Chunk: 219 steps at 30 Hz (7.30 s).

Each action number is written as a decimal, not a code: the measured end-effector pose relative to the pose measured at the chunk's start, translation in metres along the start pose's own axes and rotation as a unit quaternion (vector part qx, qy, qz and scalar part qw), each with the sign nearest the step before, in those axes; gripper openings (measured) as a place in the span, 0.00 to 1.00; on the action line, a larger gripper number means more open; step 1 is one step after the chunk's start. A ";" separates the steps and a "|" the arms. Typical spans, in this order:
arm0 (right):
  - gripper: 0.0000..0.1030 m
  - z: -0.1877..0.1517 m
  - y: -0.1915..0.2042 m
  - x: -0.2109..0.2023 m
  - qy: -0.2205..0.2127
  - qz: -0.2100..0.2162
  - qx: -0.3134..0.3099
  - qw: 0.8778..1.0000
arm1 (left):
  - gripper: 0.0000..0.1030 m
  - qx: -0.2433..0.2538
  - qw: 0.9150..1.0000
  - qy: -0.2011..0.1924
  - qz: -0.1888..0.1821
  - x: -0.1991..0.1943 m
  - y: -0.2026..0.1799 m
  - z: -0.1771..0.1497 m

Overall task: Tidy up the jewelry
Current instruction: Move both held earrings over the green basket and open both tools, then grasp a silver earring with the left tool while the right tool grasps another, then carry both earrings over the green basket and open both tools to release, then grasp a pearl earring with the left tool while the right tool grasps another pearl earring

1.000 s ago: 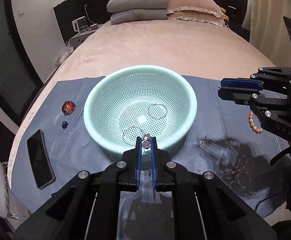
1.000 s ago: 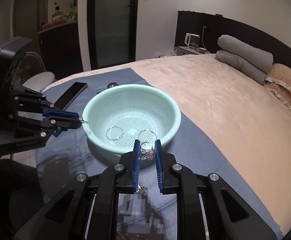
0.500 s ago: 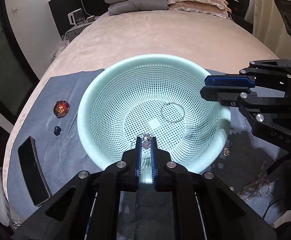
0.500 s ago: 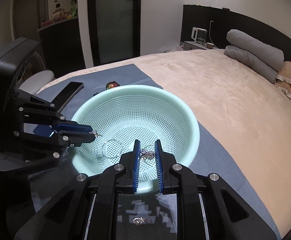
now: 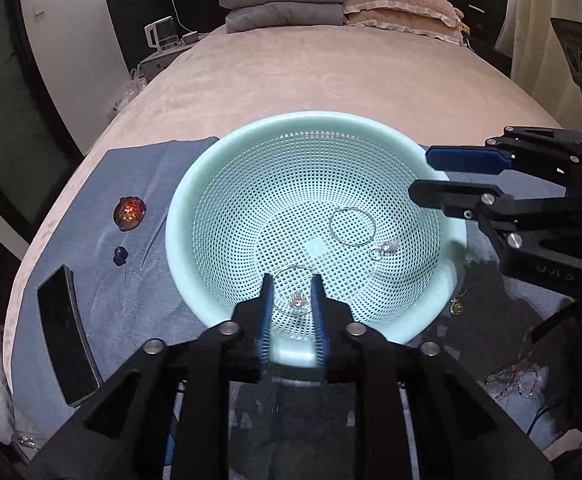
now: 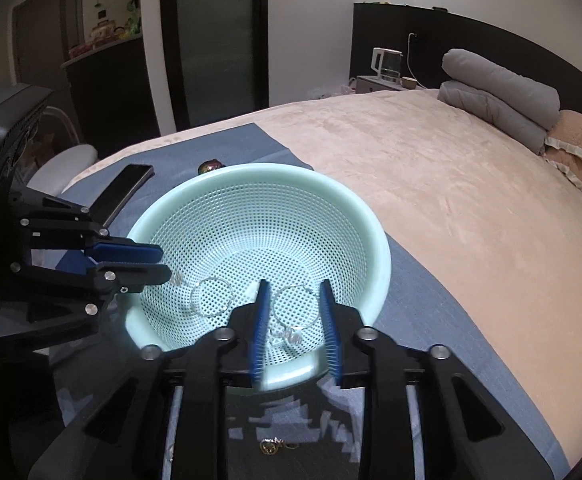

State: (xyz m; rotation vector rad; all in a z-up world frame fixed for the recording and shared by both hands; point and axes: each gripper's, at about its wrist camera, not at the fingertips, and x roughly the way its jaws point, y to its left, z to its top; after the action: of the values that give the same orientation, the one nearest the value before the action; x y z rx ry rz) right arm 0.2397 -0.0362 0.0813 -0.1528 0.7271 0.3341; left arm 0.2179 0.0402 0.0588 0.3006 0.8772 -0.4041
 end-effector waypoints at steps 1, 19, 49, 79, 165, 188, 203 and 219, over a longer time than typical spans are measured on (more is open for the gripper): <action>0.55 -0.001 -0.001 -0.006 -0.005 -0.003 0.003 1.000 | 0.40 -0.001 1.000 -0.004 0.004 -0.005 0.000 -0.001; 0.83 -0.019 -0.004 -0.086 -0.025 -0.043 -0.008 0.999 | 0.91 -0.005 0.999 -0.029 0.046 -0.073 -0.027 -0.027; 0.71 -0.108 0.002 -0.040 0.050 -0.018 -0.069 0.996 | 0.67 0.044 0.998 0.034 -0.018 -0.009 -0.075 -0.073; 0.17 -0.110 0.007 0.010 0.084 0.049 -0.028 0.995 | 0.08 0.026 0.991 0.074 -0.105 0.022 -0.088 -0.087; 0.85 0.000 -0.027 -0.024 -0.047 -0.027 0.052 0.997 | 0.88 -0.012 1.000 0.004 0.017 -0.029 0.012 -0.002; 0.85 -0.058 -0.021 -0.084 -0.053 0.005 -0.002 0.999 | 0.94 0.029 0.999 0.021 -0.019 -0.060 -0.050 -0.068; 0.56 -0.111 0.045 -0.044 0.021 0.123 -0.133 0.983 | 0.68 0.090 0.990 0.061 -0.087 -0.028 -0.109 -0.115; 0.13 -0.128 0.060 -0.015 0.065 0.136 -0.127 0.980 | 0.34 0.067 0.985 0.084 -0.137 -0.007 -0.116 -0.126</action>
State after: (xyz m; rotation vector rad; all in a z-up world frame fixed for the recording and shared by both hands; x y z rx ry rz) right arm 0.1282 -0.0160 -0.0040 -0.3202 0.8341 0.6848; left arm 0.0744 -0.0086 -0.0224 0.3422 1.0646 -0.7022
